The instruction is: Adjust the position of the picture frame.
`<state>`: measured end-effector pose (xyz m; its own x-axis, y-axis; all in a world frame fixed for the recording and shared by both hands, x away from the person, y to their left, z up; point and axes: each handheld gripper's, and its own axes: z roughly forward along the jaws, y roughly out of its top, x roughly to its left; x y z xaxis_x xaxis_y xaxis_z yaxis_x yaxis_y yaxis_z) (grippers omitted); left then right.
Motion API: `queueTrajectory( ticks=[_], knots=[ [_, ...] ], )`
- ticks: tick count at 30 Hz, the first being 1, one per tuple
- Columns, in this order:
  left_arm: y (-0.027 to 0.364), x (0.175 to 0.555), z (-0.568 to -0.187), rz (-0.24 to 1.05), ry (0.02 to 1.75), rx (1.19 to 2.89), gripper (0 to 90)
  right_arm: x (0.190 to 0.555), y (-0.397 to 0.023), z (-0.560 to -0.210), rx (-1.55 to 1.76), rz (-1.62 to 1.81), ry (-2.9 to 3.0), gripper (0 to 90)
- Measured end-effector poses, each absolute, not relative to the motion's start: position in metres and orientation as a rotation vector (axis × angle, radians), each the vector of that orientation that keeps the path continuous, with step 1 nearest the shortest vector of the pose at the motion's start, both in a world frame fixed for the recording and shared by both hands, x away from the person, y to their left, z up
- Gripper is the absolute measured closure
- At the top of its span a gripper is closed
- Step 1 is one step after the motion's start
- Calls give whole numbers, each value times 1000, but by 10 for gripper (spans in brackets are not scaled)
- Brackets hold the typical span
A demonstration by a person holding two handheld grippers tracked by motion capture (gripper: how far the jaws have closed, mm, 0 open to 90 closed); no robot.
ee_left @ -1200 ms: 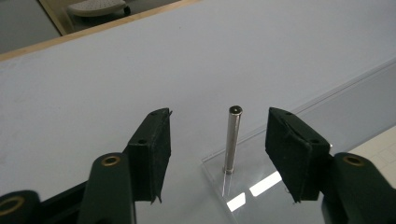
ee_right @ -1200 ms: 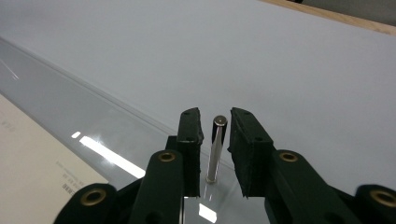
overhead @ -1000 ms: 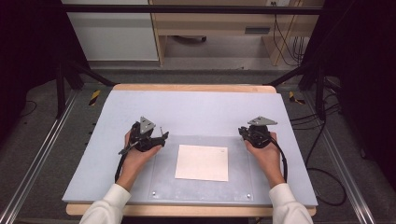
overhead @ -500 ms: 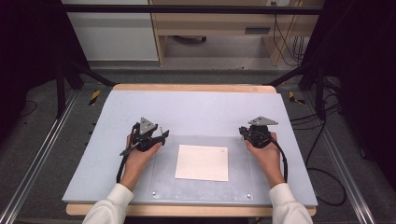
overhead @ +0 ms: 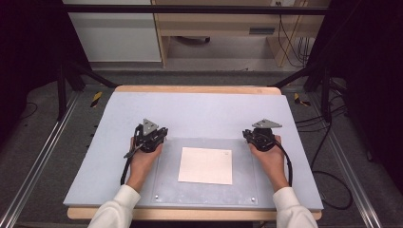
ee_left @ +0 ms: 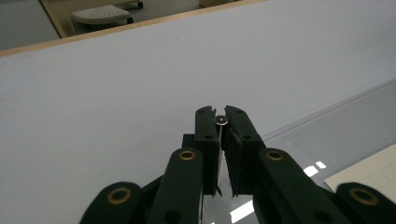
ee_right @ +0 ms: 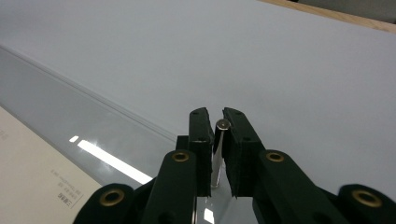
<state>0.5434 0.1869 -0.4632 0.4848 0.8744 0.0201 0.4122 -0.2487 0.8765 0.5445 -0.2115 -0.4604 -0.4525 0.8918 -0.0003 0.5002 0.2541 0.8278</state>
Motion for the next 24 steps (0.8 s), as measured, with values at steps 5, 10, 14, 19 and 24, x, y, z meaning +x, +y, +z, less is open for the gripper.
queueTrajectory(
  ticks=[5, 10, 14, 19, 24],
  knots=[
    [187, 544, -463, 667, 1072, 1859, 845, 545, -211, -461, 1262, 1082, 2051, 841],
    [187, 544, -463, 667, 1068, 1865, 847, 546, -211, -460, 1254, 1069, 2051, 849],
    [187, 544, -463, 665, 1070, 1861, 848, 545, -209, -460, 1257, 1063, 2047, 852],
    [189, 544, -463, 661, 1076, 1858, 849, 546, -207, -459, 1263, 1061, 2052, 852],
    [191, 545, -462, 653, 1079, 1862, 848, 547, -206, -459, 1255, 1061, 2058, 852]
  ],
)
